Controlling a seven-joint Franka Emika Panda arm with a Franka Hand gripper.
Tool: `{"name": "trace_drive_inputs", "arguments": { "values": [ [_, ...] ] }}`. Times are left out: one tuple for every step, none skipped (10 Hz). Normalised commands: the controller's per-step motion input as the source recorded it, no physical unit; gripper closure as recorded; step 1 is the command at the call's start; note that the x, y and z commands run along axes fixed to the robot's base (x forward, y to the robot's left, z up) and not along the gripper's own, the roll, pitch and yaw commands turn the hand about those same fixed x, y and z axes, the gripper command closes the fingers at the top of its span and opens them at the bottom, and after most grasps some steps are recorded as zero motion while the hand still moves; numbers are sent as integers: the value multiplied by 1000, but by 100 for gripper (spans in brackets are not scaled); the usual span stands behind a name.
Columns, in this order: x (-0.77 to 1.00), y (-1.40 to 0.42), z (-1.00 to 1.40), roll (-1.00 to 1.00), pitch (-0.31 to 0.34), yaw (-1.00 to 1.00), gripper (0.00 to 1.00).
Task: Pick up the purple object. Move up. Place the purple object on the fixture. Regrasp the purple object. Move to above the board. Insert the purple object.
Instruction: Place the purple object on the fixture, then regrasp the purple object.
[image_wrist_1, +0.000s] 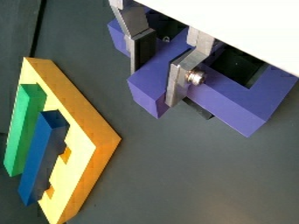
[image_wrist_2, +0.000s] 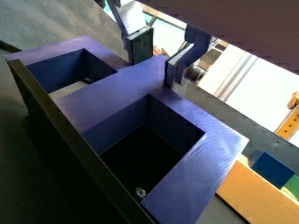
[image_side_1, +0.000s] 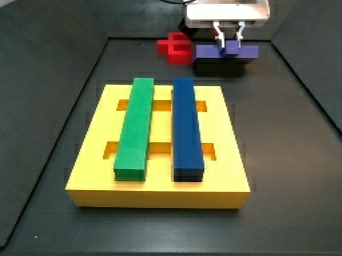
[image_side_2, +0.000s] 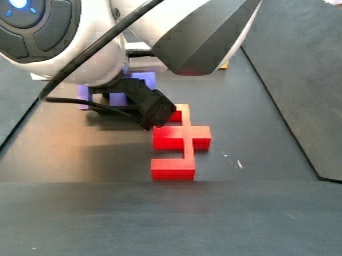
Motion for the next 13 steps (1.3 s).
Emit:
{"name": "trace_drive_inputs", "arguments": {
  "values": [
    [0,0,0,0,0,0,100],
    [0,0,0,0,0,0,0],
    [0,-123,291,500,0,0,0],
    [0,-160,349,520,0,0,0],
    [0,-149,329,517,0,0,0],
    [0,-146,323,549,0,0,0],
    [6,-217,314,731,46,0,0],
    [60,-209,289,786,89,0,0],
    [69,-217,234,860,117,0,0],
    [46,-237,203,929,146,0,0],
    [43,-231,197,917,149,0,0],
    [20,-223,194,934,149,0,0],
    [29,-229,189,814,123,0,0]
  ]
}}
